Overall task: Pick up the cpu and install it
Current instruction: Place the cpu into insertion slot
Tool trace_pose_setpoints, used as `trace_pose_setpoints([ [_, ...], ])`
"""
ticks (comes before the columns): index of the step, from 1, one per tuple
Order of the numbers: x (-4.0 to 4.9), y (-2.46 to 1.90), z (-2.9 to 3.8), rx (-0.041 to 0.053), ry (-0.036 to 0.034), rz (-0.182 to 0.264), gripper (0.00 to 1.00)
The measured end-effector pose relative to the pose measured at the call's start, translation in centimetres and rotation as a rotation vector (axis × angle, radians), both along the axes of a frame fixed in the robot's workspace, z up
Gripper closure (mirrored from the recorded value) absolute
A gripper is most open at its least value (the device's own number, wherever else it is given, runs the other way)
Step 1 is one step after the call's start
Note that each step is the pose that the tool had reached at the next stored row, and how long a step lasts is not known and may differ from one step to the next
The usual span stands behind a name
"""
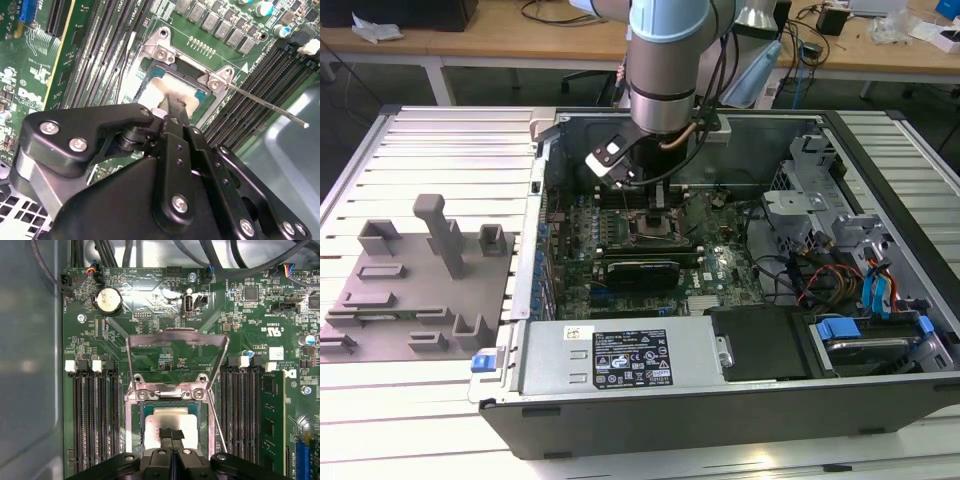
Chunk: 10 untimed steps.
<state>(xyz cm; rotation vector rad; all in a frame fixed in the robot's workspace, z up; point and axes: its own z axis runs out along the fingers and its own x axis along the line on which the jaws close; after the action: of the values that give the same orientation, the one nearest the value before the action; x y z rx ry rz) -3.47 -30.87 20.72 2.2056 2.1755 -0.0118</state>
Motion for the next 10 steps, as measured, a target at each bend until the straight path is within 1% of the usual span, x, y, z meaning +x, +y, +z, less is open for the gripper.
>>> trace_pose_setpoints([
  [6, 0.00, -0.02, -0.31, -0.0008, 0.0005, 0.000, 0.89],
  [10, 0.03, -0.01, -0.39, 0.0021, 0.0004, 0.000, 0.89],
])
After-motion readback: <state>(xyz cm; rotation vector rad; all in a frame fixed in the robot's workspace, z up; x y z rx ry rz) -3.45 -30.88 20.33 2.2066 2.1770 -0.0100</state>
